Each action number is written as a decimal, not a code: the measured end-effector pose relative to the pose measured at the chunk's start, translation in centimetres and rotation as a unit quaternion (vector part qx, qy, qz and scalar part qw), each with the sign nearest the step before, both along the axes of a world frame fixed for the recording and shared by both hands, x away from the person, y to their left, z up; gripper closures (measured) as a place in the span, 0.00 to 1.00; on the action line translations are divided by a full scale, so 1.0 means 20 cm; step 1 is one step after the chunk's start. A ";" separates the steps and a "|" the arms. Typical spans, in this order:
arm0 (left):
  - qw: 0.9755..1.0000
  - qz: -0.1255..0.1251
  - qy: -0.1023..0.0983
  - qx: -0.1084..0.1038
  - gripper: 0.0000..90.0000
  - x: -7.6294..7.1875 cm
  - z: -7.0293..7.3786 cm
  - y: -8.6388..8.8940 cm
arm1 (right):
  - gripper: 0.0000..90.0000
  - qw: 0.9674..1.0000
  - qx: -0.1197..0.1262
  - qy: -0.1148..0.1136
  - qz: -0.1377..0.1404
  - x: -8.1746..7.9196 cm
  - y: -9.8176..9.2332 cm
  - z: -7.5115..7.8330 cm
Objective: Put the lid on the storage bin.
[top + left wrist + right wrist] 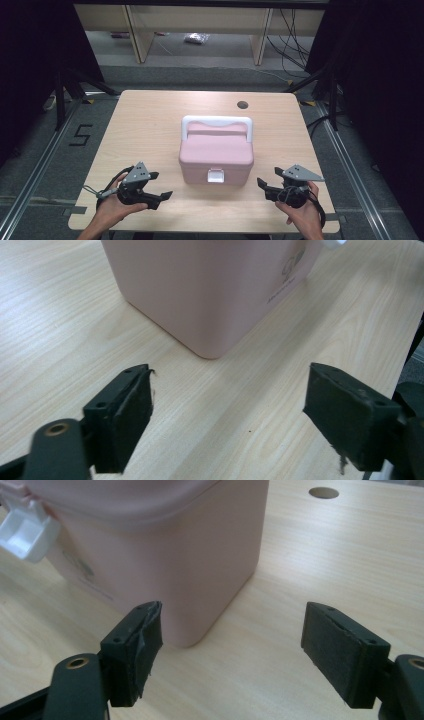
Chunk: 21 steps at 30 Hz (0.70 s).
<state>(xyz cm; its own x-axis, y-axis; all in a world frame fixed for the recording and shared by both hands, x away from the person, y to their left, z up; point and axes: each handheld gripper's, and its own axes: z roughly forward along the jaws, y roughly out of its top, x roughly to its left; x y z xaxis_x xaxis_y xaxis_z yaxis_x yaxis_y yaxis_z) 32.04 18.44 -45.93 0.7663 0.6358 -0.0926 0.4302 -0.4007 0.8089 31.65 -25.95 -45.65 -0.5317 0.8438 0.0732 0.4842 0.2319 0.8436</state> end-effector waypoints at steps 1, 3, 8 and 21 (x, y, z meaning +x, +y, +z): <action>1.000 -0.008 0.001 0.005 0.18 0.00 0.00 0.00 | 0.28 1.000 0.010 -0.001 0.006 0.00 0.00 -0.01; 1.000 -0.012 0.000 0.008 0.18 -0.01 -0.01 0.00 | 0.28 1.000 -0.003 -0.001 0.003 -0.02 0.00 -0.02; 1.000 -0.019 -0.006 0.019 0.18 -0.03 -0.02 -0.01 | 0.28 1.000 -0.004 0.000 0.010 -0.05 0.01 -0.03; 1.000 -0.021 -0.007 0.019 0.18 -0.10 -0.04 -0.01 | 0.23 0.999 -0.012 0.022 0.026 -0.12 0.04 -0.08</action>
